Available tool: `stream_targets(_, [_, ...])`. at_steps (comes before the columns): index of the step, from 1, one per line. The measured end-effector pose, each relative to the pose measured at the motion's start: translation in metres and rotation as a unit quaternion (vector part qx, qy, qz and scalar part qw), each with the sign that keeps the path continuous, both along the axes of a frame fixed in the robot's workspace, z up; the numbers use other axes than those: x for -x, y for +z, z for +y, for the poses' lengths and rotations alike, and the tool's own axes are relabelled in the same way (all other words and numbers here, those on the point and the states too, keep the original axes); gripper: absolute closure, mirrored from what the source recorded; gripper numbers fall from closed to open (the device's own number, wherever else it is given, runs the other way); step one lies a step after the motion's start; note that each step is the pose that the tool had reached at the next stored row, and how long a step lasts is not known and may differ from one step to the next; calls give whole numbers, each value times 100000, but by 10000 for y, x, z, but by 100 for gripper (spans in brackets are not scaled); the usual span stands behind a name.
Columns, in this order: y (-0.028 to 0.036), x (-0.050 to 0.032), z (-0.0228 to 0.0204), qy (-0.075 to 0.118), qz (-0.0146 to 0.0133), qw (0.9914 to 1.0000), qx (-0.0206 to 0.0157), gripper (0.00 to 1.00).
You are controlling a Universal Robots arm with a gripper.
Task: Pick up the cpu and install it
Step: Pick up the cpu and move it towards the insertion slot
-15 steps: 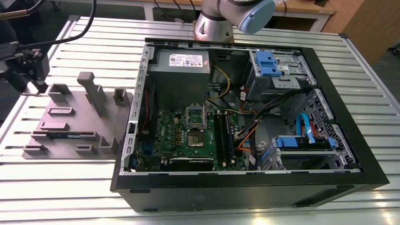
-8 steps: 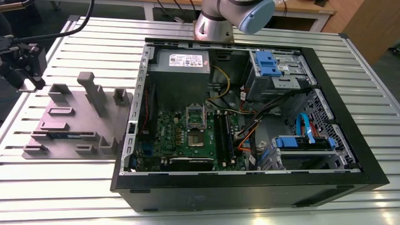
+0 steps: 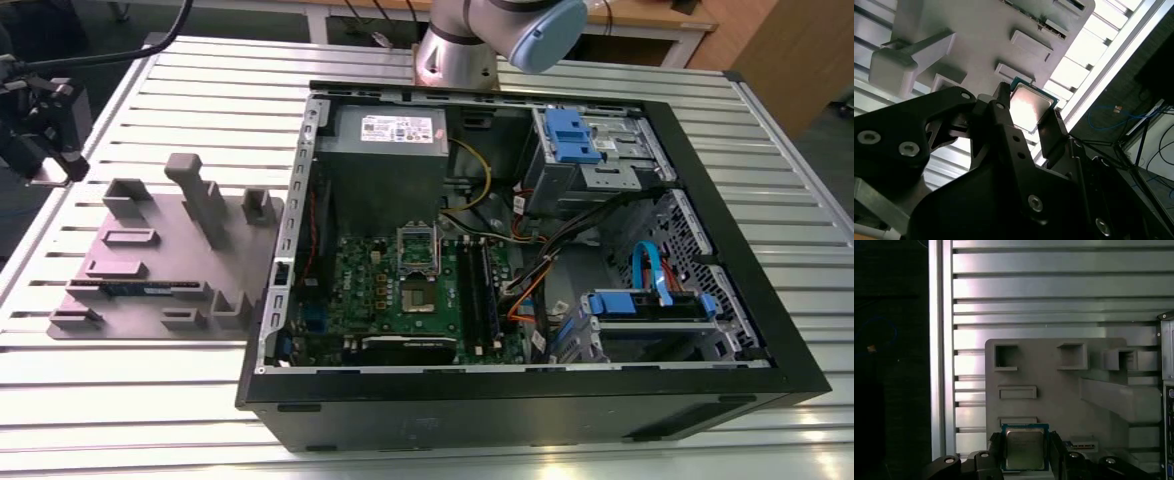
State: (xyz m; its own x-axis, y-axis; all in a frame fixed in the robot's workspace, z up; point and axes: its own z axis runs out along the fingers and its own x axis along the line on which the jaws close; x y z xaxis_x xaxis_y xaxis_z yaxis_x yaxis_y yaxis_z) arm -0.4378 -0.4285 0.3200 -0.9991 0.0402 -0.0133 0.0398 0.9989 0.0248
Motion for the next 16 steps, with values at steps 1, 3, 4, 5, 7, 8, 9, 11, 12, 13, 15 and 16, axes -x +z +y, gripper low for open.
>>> stream_targets(1, [19,0,0,1,0,100000,0,53])
stream_targets(3, [57,0,0,1,-7,100000,-3,53])
stream_targets(4, [76,-1,0,1,-8,100000,-4,53])
stream_targets(5, [94,-1,0,1,-5,100000,-2,53])
stream_targets(7, [131,-1,0,4,4,100000,2,53])
stream_targets(8, [144,0,0,1,1,100000,-1,53])
stream_targets(9, [155,-1,0,0,-4,100000,-2,53])
stream_targets(11, [170,0,0,0,-4,100000,-4,53])
stream_targets(12, [173,0,0,1,-7,100000,-4,53])
stream_targets(13, [173,-1,0,2,-12,100000,-8,53])
stream_targets(15, [175,-1,0,2,-5,100000,-3,53])
stream_targets(16, [176,-1,0,3,-3,100000,-1,53])
